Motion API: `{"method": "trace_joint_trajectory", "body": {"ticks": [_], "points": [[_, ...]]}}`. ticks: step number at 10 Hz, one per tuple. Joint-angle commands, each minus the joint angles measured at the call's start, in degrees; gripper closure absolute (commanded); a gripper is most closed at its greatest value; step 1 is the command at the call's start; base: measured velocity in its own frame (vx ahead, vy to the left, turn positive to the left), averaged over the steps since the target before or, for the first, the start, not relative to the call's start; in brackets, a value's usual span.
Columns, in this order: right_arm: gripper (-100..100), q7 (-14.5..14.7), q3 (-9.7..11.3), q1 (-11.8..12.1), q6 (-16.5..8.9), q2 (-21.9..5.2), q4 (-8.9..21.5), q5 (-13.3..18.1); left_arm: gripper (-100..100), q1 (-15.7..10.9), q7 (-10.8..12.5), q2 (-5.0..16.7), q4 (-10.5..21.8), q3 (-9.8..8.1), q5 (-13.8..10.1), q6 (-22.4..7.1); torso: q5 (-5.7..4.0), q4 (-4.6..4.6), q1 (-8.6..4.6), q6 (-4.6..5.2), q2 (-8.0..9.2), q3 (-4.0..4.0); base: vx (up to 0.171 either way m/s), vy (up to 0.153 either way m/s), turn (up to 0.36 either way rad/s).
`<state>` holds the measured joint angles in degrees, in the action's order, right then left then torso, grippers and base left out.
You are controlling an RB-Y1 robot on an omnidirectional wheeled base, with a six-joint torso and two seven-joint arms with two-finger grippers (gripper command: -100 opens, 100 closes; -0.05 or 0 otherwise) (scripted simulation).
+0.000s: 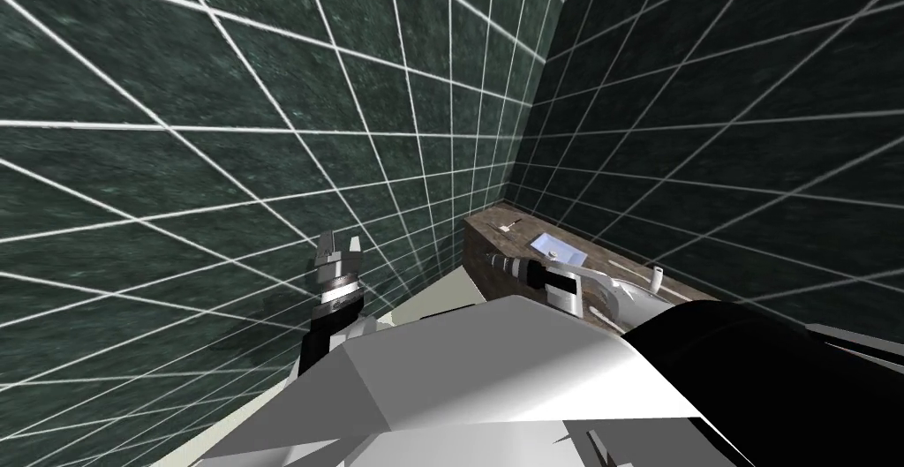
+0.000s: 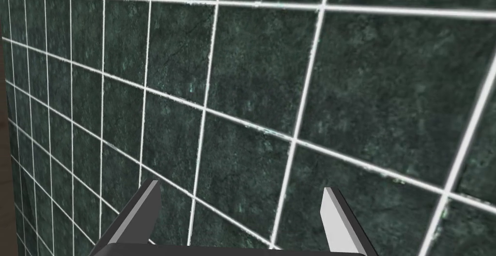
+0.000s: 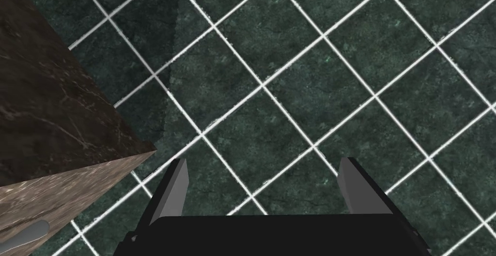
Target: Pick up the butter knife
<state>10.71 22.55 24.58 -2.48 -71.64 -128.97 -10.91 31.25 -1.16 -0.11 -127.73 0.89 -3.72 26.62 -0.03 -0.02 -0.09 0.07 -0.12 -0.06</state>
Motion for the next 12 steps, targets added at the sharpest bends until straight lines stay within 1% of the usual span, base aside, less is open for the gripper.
{"method": "trace_joint_trajectory", "body": {"ticks": [1, 2, 3, 4, 5, 6, 7, 8, 9, 11, 12], "points": [[-100, -0.46, 2.51, -0.99, -2.11, -2.86, 0.93, -0.28, 0, 0.0, 0.0, 0.0, 0.0, 0.0, 0.0, 0.0, 0.0, 0.0, 0.0, 0.0, 0.0, 0.0, 0.006, -0.005, 0.32], [-100, -0.46, 2.51, -0.99, -2.11, -4.42, 0.93, -0.28, 0, -0.01, 0.0, 0.0, 0.0, 0.01, 0.0, 0.0, 0.0, -0.01, 0.02, -0.05, -0.02, -0.01, 0.006, -0.01, 0.154], [-100, -1.08, 4.18, -1.48, -3.6, -6.22, 1.78, -0.65, 0, 0.0, 0.0, 0.0, 0.0, 0.0, 0.0, 0.0, -0.01, -0.01, 0.0, 0.01, -0.02, -0.01, 0.008, -0.003, 0.292], [-100, -1.08, 4.18, -1.48, -3.6, -7.77, 1.78, -0.65, 0, -0.01, 0.0, 0.0, 0.0, 0.0, 0.0, 0.0, 0.0, -0.01, 0.02, -0.04, -0.04, -0.03, 0.009, -0.009, 0.156], [-100, -1.77, 5.82, -2.0, -5.06, -9.53, 2.71, -0.98, 0, 0.01, 0.0, 0.0, 0.0, 0.0, 0.0, 0.0, 0.0, -0.01, 0.01, 0.02, -0.03, -0.02, 0.014, -0.007, 0.317], [-100, -1.77, 5.82, -2.0, -5.06, -11.16, 2.71, -0.98, 0, -0.01, 0.0, 0.0, 0.0, 0.0, 0.0, 0.0, 0.0, -0.01, 0.01, -0.04, -0.06, -0.03, 0.013, -0.014, 0.146], [-100, -2.52, 7.47, -2.52, -6.49, -12.82, 3.73, -1.28, 0, 0.01, 0.0, 0.0, 0.0, -0.01, 0.0, 0.0, -0.01, -0.01, 0.0, 0.03, -0.06, -0.03, 0.015, -0.01, 0.251], [-100, -2.52, 7.47, -2.52, -6.49, -14.28, 3.73, -1.28, 0, 0.0, 0.0, 0.0, 0.0, 0.0, 0.0, 0.0, -0.01, -0.02, 0.0, -0.02, -0.07, -0.04, 0.015, -0.014, 0.179], [-100, -3.32, 9.13, -3.01, -7.89, -15.86, 4.84, -1.54, 0, 0.01, 0.0, 0.0, 0.0, 0.0, 0.0, 0.0, 0.0, -0.01, 0.0, 0.02, -0.07, -0.04, 0.024, -0.011, 0.268], [-100, -3.32, 9.13, -3.01, -7.89, -17.42, 4.84, -1.54, 0, 0.01, 0.0, 0.0, 0.0, -0.01, 0.0, 0.0, 0.0, -0.02, -0.01, 0.03, -0.1, -0.06, 0.017, -0.012, 0.09], [-100, -4.17, 10.8, -3.47, -9.25, -19.79, 6.01, -1.77, 0, 0.01, 0.0, 0.0, 0.0, -0.01, 0.0, 0.0, 0.0, -0.01, 0.03, 0.05, -0.05, -0.03, 0.018, -0.003, 0.323]]}}
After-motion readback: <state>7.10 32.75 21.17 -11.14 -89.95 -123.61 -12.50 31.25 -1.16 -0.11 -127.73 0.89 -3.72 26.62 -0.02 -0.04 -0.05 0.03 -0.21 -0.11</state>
